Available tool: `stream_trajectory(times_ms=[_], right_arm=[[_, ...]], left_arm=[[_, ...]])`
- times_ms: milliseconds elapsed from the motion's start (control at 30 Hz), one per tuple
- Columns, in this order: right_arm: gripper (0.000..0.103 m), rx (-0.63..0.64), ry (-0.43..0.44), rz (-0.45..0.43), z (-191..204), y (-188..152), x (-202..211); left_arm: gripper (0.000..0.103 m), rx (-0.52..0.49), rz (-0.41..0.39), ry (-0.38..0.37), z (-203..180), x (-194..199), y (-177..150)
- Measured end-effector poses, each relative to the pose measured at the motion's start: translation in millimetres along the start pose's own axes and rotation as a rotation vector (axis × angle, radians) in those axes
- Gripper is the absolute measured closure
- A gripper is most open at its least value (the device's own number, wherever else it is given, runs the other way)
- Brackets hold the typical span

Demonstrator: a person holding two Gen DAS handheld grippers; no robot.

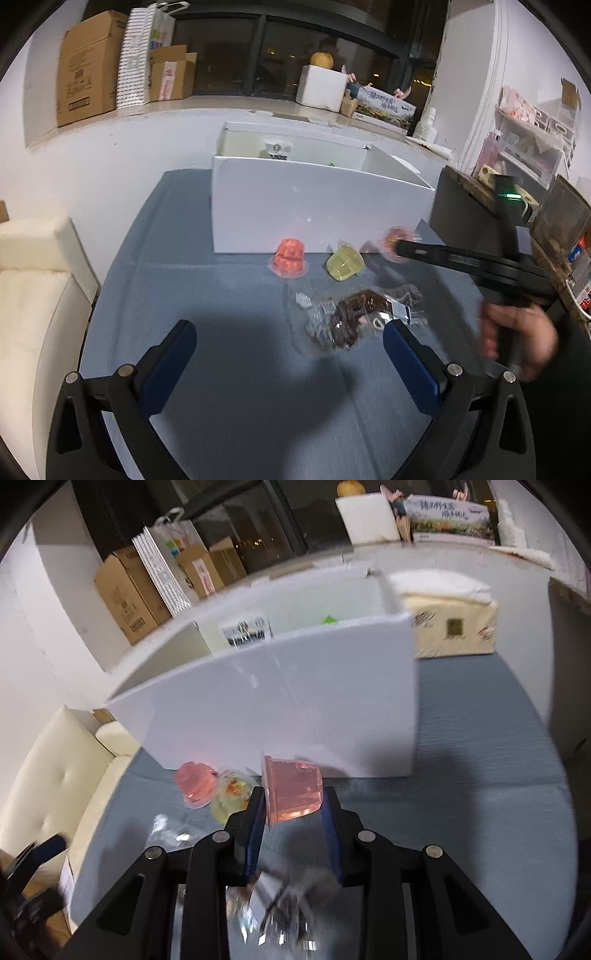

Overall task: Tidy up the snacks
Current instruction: 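Grasp a pink jelly cup with the right tool, then grasp a red jelly cup with the left tool while the right tool holds its cup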

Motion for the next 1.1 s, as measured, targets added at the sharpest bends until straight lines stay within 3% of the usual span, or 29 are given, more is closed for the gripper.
stream_trajectory(times_ms=[267, 400, 533, 567, 667, 700, 1100], right_arm=[[0.071, -0.002, 0.052, -0.069, -4, -36, 81], [0.071, -0.005, 0.049, -0.076, -5, -46, 100], [0.071, -0.016, 0.057, -0.075, -8, -51, 107], [0.071, -0.016, 0.058, -0.074, -9, -51, 107], [0.071, -0.008, 0.053, -0.076, -10, -52, 108], [0.071, -0.011, 0.053, -0.076, -12, -52, 108], [0.071, -0.007, 0.070, -0.066, -7, -55, 100]], left_arm=[[0.000, 0.007, 0.066, 0.062, 6, -81, 39], [0.000, 0.020, 0.089, 0.129, 7, -114, 52], [0.001, 0.014, 0.128, 0.139, 5, -138, 55], [0.003, 0.016, 0.136, 0.123, 4, -143, 54], [0.052, 0.009, 0.174, 0.119, 3, -154, 51], [0.057, 0.004, 0.161, 0.121, 1, -154, 51], [0.063, -0.018, 0.102, 0.069, -3, -128, 51]])
Point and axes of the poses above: each gripper's, at about its wrist camera, not at the fingertips, and x roughly against the way its jaws point, z to its left, y to its top, the point moved 2 cm from there along -x, roughly the way its jaws point, and after that the axes turned 3 degrees about -y, right-handed, at the moved point
